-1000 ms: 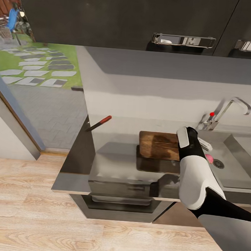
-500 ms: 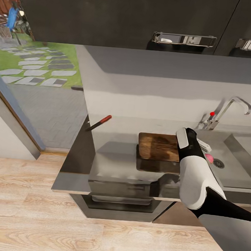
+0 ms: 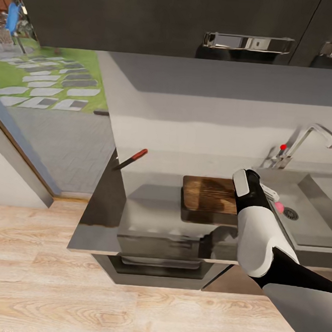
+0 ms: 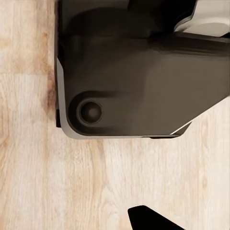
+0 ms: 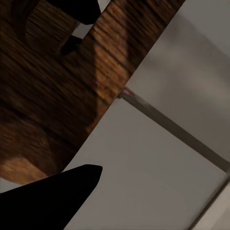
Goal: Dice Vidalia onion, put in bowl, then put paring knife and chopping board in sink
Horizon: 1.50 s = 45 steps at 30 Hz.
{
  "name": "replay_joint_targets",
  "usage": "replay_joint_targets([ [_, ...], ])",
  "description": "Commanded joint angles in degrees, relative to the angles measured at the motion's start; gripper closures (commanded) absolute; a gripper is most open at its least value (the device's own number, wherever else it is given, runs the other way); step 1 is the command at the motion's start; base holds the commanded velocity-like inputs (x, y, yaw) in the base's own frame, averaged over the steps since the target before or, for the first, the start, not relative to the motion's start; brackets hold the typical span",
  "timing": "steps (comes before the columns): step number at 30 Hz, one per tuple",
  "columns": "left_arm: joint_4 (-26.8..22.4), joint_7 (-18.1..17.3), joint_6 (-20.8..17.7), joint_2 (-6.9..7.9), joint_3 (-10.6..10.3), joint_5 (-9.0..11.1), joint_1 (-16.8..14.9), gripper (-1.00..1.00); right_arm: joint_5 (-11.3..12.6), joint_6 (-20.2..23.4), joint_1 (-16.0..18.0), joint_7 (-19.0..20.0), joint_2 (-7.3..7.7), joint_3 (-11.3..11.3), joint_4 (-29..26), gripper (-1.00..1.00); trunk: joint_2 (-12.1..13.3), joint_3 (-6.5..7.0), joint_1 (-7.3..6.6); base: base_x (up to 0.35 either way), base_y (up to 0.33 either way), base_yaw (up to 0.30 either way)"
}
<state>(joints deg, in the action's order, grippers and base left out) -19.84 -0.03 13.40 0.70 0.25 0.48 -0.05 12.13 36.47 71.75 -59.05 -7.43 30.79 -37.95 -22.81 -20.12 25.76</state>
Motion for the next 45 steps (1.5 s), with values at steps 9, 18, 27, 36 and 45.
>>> replay_joint_targets([
  [9,0.0,0.0,0.1,0.00,0.0,0.0,0.0,-1.00,0.2,0.3,0.1,-0.3,-0.04,0.1,-0.1,1.00,-0.1,-0.92,0.03,0.000,0.000,0.000],
  [18,0.0,0.0,0.1,0.00,0.0,0.0,0.0,-1.00,0.2,0.3,0.1,-0.4,-0.04,0.1,-0.1,1.00,-0.1,-1.40,0.03,0.000,0.000,0.000],
  [27,0.0,0.0,0.1,0.00,0.0,0.1,0.0,-1.00,0.2,0.3,0.1,-0.3,-0.04,0.1,-0.1,1.00,-0.1,-1.49,0.03,0.000,0.000,0.000],
  [36,0.0,0.0,0.1,0.00,0.0,0.0,0.0,-1.00,0.2,0.3,0.1,-0.4,-0.04,0.2,-0.1,1.00,-0.1,-1.95,0.03,0.000,0.000,0.000],
  [45,0.0,0.0,0.1,0.00,0.0,0.0,0.0,-1.00,0.2,0.3,0.0,-0.4,-0.04,0.2,-0.1,1.00,-0.1,-1.98,0.03,0.000,0.000,0.000],
])
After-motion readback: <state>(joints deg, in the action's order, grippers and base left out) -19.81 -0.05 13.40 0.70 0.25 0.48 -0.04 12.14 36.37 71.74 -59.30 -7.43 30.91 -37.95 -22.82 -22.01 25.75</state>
